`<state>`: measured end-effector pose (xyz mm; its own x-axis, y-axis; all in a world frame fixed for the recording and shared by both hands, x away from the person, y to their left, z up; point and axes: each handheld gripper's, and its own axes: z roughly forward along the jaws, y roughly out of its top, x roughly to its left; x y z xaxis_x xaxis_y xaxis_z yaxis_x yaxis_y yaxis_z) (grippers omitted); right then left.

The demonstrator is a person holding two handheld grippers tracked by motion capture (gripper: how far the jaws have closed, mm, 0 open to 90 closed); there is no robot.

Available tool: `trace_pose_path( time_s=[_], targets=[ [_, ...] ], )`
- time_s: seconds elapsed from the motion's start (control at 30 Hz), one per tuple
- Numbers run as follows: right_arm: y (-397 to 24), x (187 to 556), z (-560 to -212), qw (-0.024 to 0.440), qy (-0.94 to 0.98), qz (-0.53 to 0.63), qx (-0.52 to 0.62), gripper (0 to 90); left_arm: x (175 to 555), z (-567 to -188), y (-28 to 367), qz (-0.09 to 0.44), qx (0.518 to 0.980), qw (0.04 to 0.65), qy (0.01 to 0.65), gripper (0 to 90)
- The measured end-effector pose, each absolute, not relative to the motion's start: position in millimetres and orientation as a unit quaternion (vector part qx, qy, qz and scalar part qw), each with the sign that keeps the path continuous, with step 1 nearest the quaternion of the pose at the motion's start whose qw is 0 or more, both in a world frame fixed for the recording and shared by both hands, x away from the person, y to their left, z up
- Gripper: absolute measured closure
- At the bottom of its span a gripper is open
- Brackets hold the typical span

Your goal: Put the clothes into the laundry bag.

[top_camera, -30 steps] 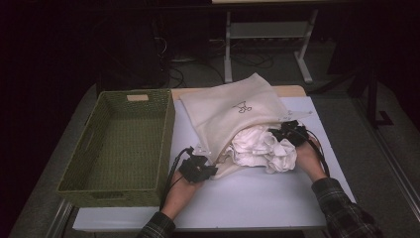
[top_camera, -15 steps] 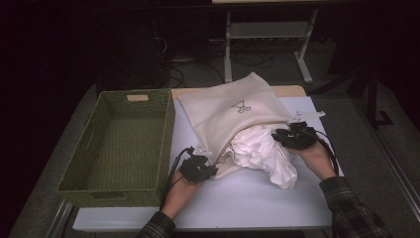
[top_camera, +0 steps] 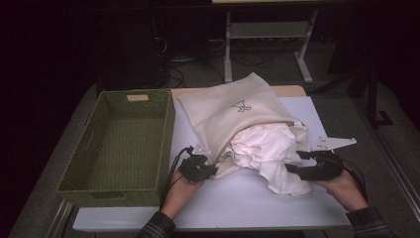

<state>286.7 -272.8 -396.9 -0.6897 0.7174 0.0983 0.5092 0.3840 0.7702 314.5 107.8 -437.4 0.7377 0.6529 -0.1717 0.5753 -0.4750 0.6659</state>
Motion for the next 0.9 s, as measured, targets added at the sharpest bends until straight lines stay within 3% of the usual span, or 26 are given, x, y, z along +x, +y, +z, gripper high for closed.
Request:
trace_pose_path(
  time_s=[0.1,0.27,0.37,0.8,0.9],
  targets=[
    [-271.2,276.8,-402.4,0.115,0.825,0.407,0.375,32.9,313.3,-434.2,110.1,0.051,0.854,0.373,0.358,79.1],
    [-268.0,272.4,-410.7,0.11,0.835,0.391,0.372,31.9,309.9,-418.3,111.8,0.057,0.843,0.395,0.361,59.7],
    [-269.4,273.8,-411.3,0.111,0.832,0.392,0.376,31.9,305.5,-410.5,108.5,0.062,0.844,0.4,0.351,54.6],
    [-269.6,270.9,-409.4,0.116,0.824,0.394,0.39,26.9,317.4,-433.1,60.9,0.057,0.877,0.361,0.311,52.8],
    [-269.4,266.2,-409.9,0.113,0.825,0.395,0.389,25.5,320.1,-438.0,55.4,0.063,0.879,0.354,0.313,63.4]
  ],
)
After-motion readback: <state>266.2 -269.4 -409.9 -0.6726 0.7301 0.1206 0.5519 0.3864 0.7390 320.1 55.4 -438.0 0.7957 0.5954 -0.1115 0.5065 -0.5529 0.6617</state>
